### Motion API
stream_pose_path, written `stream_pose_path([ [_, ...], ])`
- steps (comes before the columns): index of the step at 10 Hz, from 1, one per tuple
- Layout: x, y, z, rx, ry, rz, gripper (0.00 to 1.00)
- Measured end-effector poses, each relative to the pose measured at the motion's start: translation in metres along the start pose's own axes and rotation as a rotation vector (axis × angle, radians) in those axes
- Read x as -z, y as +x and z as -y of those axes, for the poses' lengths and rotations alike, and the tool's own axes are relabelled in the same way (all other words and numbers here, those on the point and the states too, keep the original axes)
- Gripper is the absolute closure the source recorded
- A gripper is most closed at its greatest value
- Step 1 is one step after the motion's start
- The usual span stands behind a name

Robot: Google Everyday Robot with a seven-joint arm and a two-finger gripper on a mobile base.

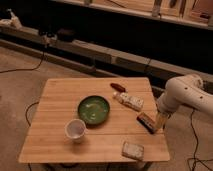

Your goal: Place the ceramic cup in the ceramic bowl

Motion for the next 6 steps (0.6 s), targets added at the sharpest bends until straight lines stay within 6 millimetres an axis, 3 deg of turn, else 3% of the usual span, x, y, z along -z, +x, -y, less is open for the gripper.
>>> stream_pose_path([
  [6,0.0010,-0.0077,0.0003,0.032,0.003,0.025,0.20],
])
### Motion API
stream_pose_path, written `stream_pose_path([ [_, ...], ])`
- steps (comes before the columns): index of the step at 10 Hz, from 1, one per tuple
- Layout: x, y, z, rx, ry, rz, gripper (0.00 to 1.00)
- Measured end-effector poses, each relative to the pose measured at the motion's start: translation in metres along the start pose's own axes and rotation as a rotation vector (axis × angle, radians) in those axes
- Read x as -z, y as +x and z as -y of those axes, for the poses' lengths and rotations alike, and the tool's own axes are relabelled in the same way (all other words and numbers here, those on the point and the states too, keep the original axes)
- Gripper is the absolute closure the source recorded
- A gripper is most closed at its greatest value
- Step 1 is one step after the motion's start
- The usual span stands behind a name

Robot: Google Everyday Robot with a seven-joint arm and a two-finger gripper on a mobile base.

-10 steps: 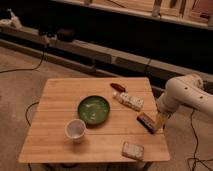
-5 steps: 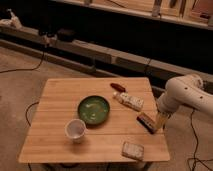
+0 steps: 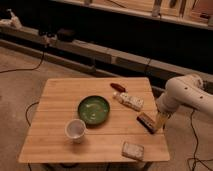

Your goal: Place the ceramic cup in the ceramic bowl

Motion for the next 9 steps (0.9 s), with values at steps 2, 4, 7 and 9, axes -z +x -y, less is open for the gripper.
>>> stream_pose_path([
  [2,0.002,-0.029,-0.001,0.090,0.008,0.088,0.20],
  [4,0.004,-0.066,-0.010,0.221,0.008,0.175,0.20],
  [7,-0.009,-0.110,-0.033,0.379,-0.029,0.224,0.20],
  [9,-0.020,-0.144,-0.044,0.452,-0.051,0.282,0.20],
])
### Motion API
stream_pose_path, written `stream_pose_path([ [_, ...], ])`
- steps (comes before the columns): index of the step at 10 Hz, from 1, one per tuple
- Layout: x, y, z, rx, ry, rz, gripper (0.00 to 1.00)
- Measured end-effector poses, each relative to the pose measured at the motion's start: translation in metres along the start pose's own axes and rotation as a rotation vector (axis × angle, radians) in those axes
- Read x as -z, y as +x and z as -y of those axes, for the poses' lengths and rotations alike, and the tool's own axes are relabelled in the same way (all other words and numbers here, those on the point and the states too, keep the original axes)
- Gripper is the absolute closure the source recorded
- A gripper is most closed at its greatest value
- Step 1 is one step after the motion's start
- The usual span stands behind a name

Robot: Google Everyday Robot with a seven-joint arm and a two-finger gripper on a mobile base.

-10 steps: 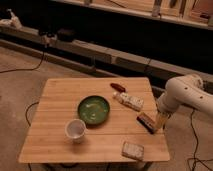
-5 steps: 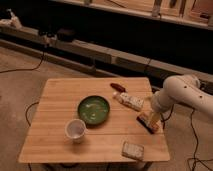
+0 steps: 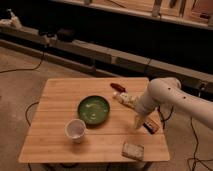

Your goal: Place the ceramic cup in the ceramic bowl

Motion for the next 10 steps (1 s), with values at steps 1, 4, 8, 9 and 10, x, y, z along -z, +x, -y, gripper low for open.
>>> stream_pose_path([
  [1,-0.009,-0.011,0.004,0.027,-0.006,0.018,0.20],
  [4,-0.032,-0.038,0.010,0.141,-0.022,0.032,0.20],
  [8,-0.042,-0.044,0.002,0.225,-0.042,0.024,0.20],
  [9,-0.042,-0.044,0.002,0.223,-0.042,0.023,0.20],
  [10,-0.042,-0.045,0.002,0.225,-0.042,0.026,0.20],
])
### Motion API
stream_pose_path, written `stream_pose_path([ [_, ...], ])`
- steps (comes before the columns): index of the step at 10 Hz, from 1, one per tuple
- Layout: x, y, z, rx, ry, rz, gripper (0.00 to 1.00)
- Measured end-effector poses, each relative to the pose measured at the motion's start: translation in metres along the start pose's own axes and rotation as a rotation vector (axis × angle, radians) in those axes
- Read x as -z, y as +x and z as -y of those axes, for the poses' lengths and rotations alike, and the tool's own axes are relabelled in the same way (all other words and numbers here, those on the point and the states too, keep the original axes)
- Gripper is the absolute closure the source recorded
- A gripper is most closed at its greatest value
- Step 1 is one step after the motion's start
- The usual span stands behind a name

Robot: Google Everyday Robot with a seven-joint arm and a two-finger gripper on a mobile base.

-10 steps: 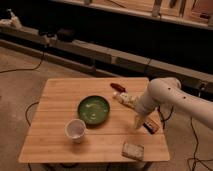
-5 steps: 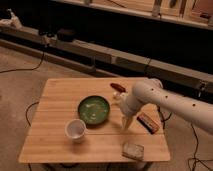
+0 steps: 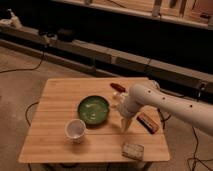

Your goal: Place the ceramic cup in the ceramic bowl

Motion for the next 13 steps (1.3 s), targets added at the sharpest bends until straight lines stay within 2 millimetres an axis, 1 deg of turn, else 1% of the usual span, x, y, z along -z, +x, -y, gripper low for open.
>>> stream_pose_path([
  [1,0.000,-0.001,0.000,0.001,0.001,0.004,0.20],
  [2,0.000,-0.008,0.003,0.015,0.013,0.029,0.20],
  [4,0.001,-0.044,0.020,0.105,0.068,0.123,0.20],
  [5,0.001,-0.068,0.030,0.173,0.101,0.176,0.20],
  [6,0.002,-0.086,0.036,0.227,0.129,0.215,0.20],
  [7,0.001,-0.097,0.037,0.262,0.142,0.241,0.20],
  [8,-0.001,-0.113,0.035,0.307,0.155,0.274,0.20],
  [9,-0.006,-0.123,0.032,0.328,0.154,0.296,0.20],
  [10,-0.010,-0.128,0.026,0.340,0.151,0.312,0.20],
  [13,-0.015,-0.134,0.017,0.347,0.148,0.330,0.20],
])
